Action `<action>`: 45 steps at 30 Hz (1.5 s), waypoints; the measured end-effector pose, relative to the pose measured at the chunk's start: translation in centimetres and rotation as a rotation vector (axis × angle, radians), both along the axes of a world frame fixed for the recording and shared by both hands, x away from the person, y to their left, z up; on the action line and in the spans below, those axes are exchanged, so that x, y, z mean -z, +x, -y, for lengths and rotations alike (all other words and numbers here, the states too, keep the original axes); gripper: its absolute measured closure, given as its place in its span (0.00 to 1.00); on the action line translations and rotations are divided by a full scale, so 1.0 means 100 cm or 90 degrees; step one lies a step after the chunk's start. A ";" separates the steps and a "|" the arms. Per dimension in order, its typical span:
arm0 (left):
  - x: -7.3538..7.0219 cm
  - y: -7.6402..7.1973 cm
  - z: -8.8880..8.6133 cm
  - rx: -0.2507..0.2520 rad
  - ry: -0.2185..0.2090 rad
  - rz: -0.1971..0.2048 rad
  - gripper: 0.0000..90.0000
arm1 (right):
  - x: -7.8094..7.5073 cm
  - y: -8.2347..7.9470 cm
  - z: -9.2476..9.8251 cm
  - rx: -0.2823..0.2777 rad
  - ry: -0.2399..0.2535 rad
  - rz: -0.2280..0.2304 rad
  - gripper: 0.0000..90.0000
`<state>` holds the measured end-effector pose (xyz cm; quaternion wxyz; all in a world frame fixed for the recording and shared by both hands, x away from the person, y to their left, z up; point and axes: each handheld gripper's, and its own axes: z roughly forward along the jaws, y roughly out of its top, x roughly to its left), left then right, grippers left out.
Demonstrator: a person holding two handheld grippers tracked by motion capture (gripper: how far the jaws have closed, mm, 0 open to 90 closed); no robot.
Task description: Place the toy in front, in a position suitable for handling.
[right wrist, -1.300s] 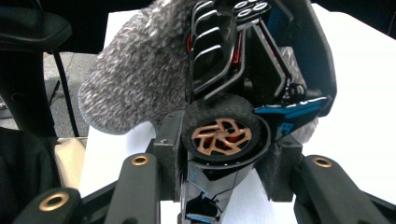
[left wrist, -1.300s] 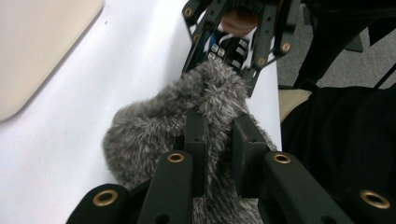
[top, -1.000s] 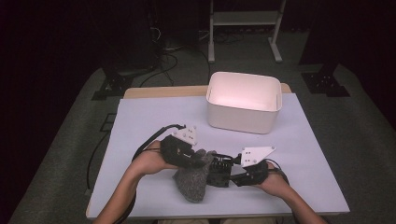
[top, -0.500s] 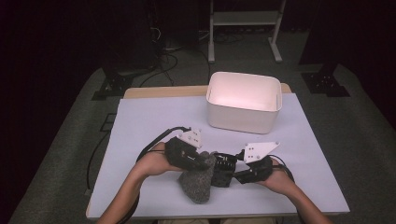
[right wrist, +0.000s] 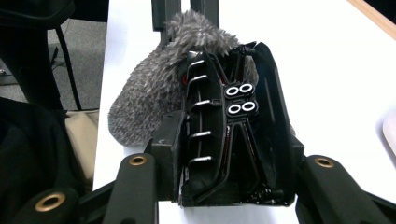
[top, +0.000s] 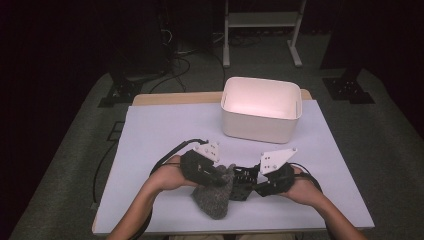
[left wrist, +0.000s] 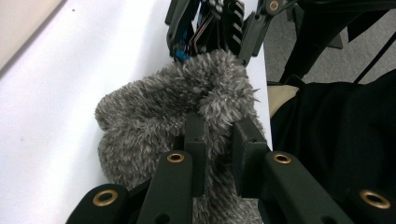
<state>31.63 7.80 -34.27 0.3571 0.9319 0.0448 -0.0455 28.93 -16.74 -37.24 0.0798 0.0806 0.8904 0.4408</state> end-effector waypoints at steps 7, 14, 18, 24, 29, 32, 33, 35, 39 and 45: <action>0.010 0.002 0.012 0.007 0.005 -0.010 0.87 | 0.000 -0.004 0.010 0.009 -0.011 0.006 0.60; 0.024 0.005 0.027 0.013 0.026 -0.018 0.87 | 0.002 -0.009 0.027 0.023 -0.009 0.005 0.60; 0.028 0.005 0.034 0.018 0.041 -0.015 0.87 | 0.006 -0.011 0.038 0.025 -0.002 -0.001 0.61; 0.029 0.003 0.042 0.025 0.058 -0.003 0.87 | 0.014 -0.015 0.054 0.034 0.012 -0.012 0.60; 0.029 0.003 0.050 0.028 0.065 0.005 0.87 | 0.020 -0.017 0.064 0.052 0.003 -0.014 0.59; 0.029 0.002 0.055 0.032 0.067 0.008 0.87 | 0.025 -0.019 0.071 0.056 -0.001 -0.016 0.59; 0.029 0.001 0.056 0.032 0.067 0.008 0.87 | 0.028 -0.020 0.074 0.060 0.002 -0.021 0.59; 0.030 0.001 0.060 0.035 0.069 0.009 0.87 | 0.033 -0.022 0.080 0.063 0.008 -0.028 0.59; 0.029 0.000 0.069 0.038 0.076 0.023 0.87 | 0.044 -0.023 0.091 0.074 0.015 -0.041 0.59; 0.026 -0.001 0.086 0.048 0.104 0.045 0.87 | 0.059 -0.023 0.103 0.083 0.010 -0.061 0.58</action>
